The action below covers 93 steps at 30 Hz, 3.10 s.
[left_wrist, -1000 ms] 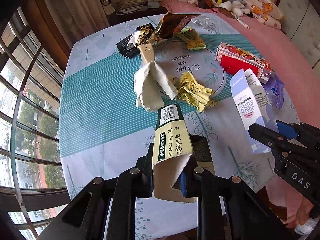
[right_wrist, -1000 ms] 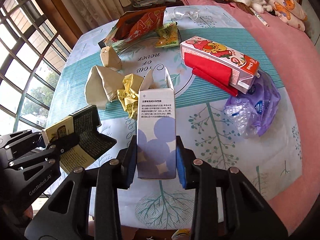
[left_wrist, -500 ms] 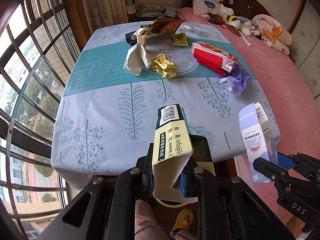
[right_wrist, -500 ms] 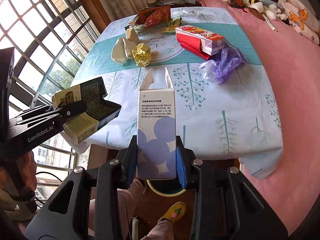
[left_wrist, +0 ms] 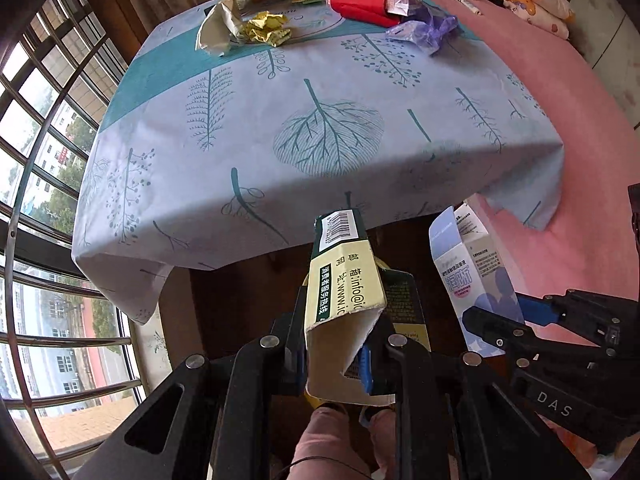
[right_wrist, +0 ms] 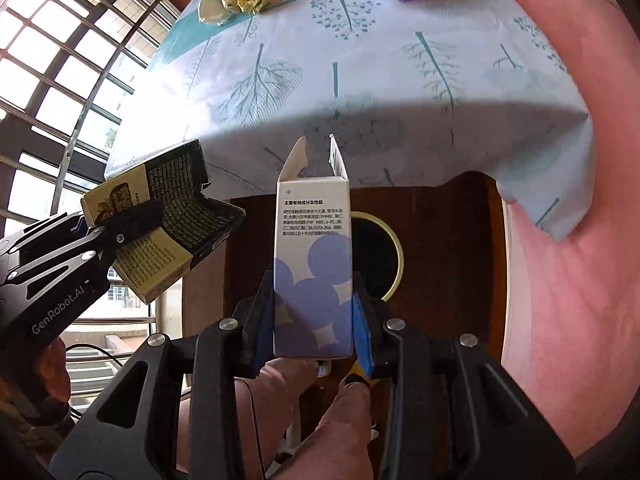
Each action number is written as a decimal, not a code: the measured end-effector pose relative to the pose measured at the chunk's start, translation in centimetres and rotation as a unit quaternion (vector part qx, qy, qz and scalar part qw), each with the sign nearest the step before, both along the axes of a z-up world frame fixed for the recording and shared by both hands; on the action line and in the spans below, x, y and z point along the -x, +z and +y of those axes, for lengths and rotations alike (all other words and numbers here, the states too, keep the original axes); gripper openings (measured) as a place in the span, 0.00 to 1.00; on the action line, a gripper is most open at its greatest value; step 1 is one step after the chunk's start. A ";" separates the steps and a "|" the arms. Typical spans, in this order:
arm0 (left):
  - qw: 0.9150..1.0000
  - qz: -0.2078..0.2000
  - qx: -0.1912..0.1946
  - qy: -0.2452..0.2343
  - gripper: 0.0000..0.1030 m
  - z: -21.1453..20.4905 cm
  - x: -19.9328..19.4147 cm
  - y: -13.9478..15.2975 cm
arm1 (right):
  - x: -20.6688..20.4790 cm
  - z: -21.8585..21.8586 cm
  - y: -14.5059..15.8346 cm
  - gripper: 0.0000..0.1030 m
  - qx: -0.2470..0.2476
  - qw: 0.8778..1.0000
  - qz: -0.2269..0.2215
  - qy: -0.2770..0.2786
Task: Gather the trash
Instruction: 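Carry both boxes over the bin and open both tools to drop them, then raise both tools back toward the table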
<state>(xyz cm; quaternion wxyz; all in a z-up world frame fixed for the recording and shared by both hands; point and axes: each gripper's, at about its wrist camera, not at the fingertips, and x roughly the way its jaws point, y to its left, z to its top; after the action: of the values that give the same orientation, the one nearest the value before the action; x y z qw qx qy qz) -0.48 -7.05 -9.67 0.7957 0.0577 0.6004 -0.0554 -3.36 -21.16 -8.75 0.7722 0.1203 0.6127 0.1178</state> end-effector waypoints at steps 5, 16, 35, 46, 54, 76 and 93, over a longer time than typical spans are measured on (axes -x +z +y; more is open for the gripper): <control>1.000 0.023 0.018 -0.008 0.18 -0.3 -0.1 -5.3 | 0.9 0.6 -5.5 0.30 0.012 0.999 0.036 -0.004; 0.999 0.025 0.020 0.000 0.18 0.7 -1.4 -23.2 | 0.2 1.7 -23.5 0.30 0.046 0.995 0.072 -0.043; 0.998 0.029 0.051 0.004 0.83 3.6 -1.9 -30.4 | -1.0 2.6 -37.7 0.50 0.039 0.990 0.084 -0.102; 0.998 0.016 0.061 -0.003 0.83 3.4 -0.9 -20.5 | 0.6 2.1 -29.0 0.50 0.034 0.989 0.072 -0.128; 0.998 -0.013 0.056 -0.023 0.83 3.9 1.1 -10.0 | 3.4 2.1 -18.2 0.50 0.027 0.989 0.067 -0.130; 0.973 -0.188 0.084 -0.106 0.83 6.5 1.2 17.2 | 5.5 3.3 10.1 0.50 0.041 0.982 -0.107 -0.147; 0.957 -0.244 0.100 -0.118 0.84 8.7 -5.0 21.5 | -1.5 2.1 15.6 0.50 0.068 0.963 -0.164 -0.202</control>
<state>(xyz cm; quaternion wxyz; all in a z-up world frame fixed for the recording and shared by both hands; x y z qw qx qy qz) 4.51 1.60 11.83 0.9075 0.0605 0.3683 -0.1928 -1.87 -19.03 6.89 0.8762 0.1681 0.4471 -0.0646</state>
